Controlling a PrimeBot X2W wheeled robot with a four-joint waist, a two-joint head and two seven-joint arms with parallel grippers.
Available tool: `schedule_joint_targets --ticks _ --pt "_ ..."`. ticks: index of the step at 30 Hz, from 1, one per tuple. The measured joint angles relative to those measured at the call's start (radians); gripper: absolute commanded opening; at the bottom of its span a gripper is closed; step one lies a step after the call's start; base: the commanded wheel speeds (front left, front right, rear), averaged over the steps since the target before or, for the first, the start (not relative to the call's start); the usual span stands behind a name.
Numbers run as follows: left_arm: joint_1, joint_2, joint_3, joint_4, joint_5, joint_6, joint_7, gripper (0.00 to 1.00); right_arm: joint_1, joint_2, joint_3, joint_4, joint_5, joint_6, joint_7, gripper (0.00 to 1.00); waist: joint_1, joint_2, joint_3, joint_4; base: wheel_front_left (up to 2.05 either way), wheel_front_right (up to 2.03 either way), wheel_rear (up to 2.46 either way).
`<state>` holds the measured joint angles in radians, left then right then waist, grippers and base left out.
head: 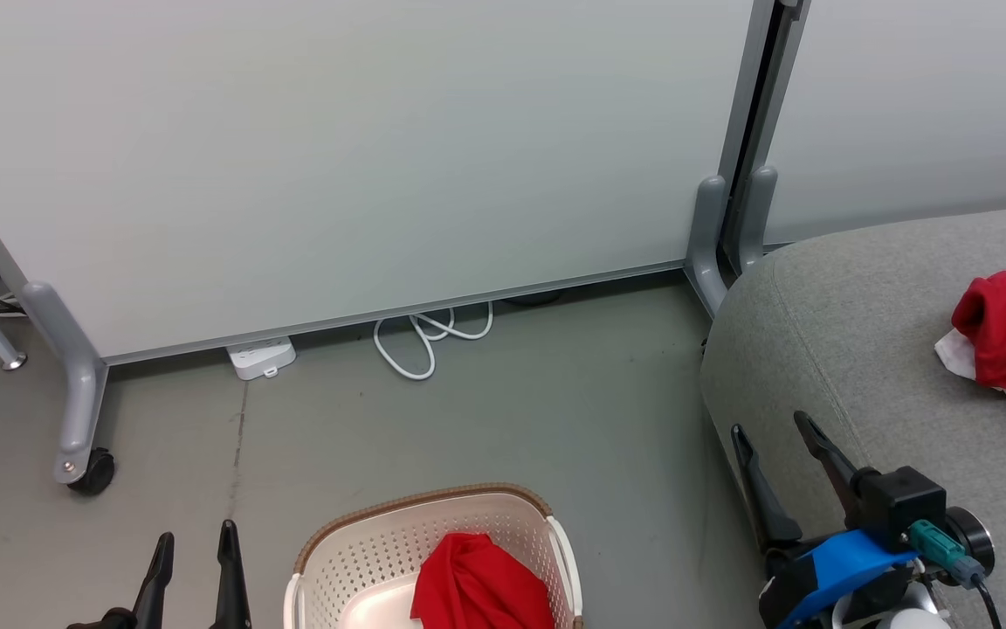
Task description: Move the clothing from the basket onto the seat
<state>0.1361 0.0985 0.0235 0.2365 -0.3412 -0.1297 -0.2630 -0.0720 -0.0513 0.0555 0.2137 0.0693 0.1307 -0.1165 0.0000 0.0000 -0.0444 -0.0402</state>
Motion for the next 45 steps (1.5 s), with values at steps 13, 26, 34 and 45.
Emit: schedule_joint_targets --ticks 13,26,34,45 --pt "-0.019 -0.003 -0.04 0.013 0.006 0.0 0.0 1.0 -0.001 0.0 0.017 -0.021 0.011 0.0 0.009 1.0 0.0 0.0 0.041 -0.013 0.0 0.0 0.0" --pt "-0.291 0.064 -0.155 0.101 -0.021 0.0 0.0 1.0 -0.216 0.0 0.067 -0.146 -0.006 0.0 -0.004 1.0 0.0002 0.0 0.319 -0.054 0.0 0.0 0.0" --pt "-0.574 0.116 -0.288 0.295 -0.045 0.0 0.006 1.0 -0.385 0.0 0.083 -0.237 -0.001 0.0 -0.035 1.0 0.0004 -0.0001 0.587 -0.089 0.0 0.0 0.0" --pt "-0.77 0.22 -0.357 0.514 -0.102 0.0 0.067 1.0 -0.515 -0.001 0.132 -0.246 0.114 0.0 -0.118 1.0 0.0004 -0.0001 0.892 -0.21 0.0 0.0 0.0"
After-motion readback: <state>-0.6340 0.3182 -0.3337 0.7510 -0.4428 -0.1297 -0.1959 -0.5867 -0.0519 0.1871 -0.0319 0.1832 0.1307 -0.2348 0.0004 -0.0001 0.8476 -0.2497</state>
